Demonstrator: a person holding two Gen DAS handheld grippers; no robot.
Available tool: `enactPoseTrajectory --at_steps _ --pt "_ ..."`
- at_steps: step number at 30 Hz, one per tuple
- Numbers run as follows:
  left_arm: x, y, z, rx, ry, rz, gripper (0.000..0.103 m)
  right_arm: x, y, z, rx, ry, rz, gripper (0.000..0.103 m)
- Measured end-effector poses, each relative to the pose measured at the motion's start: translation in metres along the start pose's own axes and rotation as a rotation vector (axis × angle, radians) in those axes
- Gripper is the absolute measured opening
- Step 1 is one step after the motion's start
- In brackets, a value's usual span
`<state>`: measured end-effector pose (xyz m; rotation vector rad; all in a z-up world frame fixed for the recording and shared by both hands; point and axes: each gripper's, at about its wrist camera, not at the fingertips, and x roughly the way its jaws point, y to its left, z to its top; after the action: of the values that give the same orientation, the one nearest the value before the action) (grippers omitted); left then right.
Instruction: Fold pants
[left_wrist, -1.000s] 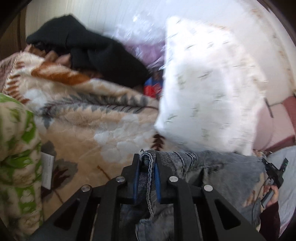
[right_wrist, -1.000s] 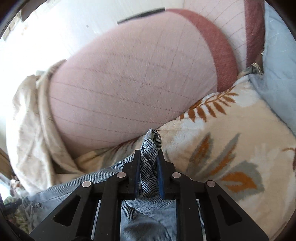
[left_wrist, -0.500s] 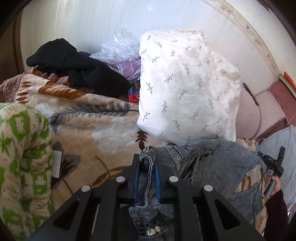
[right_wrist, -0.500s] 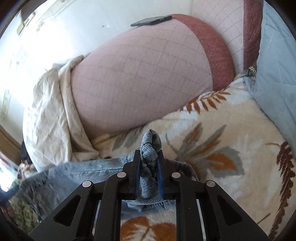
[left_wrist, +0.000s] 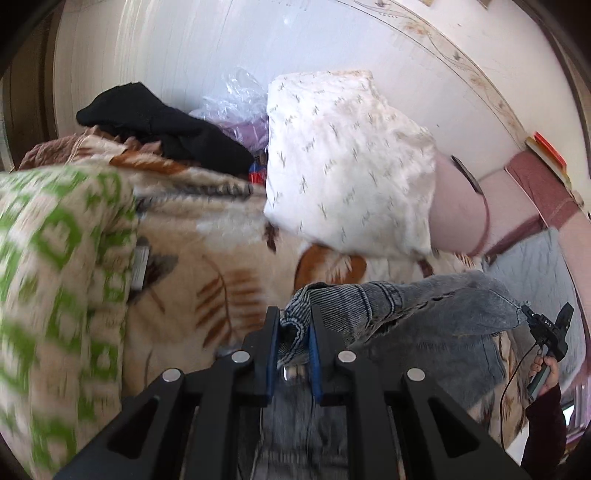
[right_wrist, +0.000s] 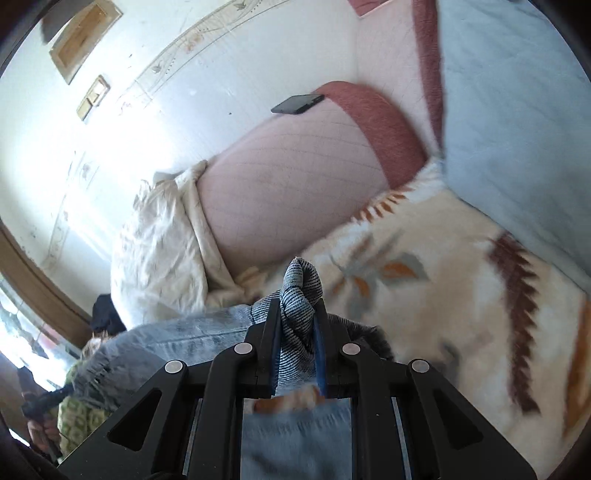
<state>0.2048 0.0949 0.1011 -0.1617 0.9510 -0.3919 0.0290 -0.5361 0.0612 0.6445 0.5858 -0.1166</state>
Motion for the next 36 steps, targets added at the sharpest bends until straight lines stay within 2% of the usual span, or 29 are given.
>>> enactPoseTrajectory --at_steps 3,7,11,18,20,22,23,25,27,29,30,31,33,36 --pt "-0.009 0.004 -0.035 0.003 0.035 0.010 0.017 -0.018 -0.020 -0.029 -0.005 0.044 -0.023 0.014" --pt "-0.004 0.014 -0.081 -0.030 0.117 0.018 0.017 -0.017 -0.050 -0.078 0.038 0.156 -0.069 0.014" --pt "0.005 0.012 -0.120 0.019 0.175 0.080 0.017 -0.025 -0.067 -0.109 0.082 0.161 -0.064 0.014" --pt "0.012 0.023 -0.149 0.007 0.222 0.112 0.017 -0.037 -0.078 -0.126 0.114 0.165 -0.043 0.015" --pt "0.013 0.018 -0.158 0.063 0.249 0.152 0.018 -0.042 -0.084 -0.131 0.114 0.206 -0.060 0.021" --pt "0.007 0.009 -0.167 0.154 0.262 0.247 0.018 -0.046 -0.087 -0.133 0.104 0.252 -0.080 0.033" --pt "0.001 0.001 -0.172 0.221 0.250 0.298 0.018 -0.050 -0.086 -0.132 0.096 0.262 -0.071 0.033" --pt "-0.015 -0.015 -0.174 0.300 0.208 0.333 0.018 -0.063 -0.085 -0.127 0.076 0.237 -0.062 0.035" --pt "-0.032 -0.036 -0.168 0.352 0.155 0.314 0.018 -0.076 -0.082 -0.120 0.067 0.194 -0.046 0.039" --pt "-0.044 -0.068 -0.155 0.393 0.100 0.269 0.020 -0.083 -0.079 -0.110 0.060 0.148 -0.032 0.046" --pt "-0.045 -0.084 -0.150 0.408 0.082 0.241 0.024 -0.084 -0.077 -0.106 0.054 0.135 -0.022 0.052" --pt "-0.044 -0.102 -0.144 0.425 0.066 0.200 0.030 -0.082 -0.075 -0.101 0.053 0.127 -0.005 0.055" --pt "-0.034 -0.143 -0.136 0.462 0.040 0.115 0.040 -0.070 -0.072 -0.087 0.075 0.131 0.033 0.055" --pt "-0.005 -0.204 -0.129 0.504 0.027 -0.013 0.041 -0.043 -0.073 -0.064 0.114 0.144 0.070 0.055"
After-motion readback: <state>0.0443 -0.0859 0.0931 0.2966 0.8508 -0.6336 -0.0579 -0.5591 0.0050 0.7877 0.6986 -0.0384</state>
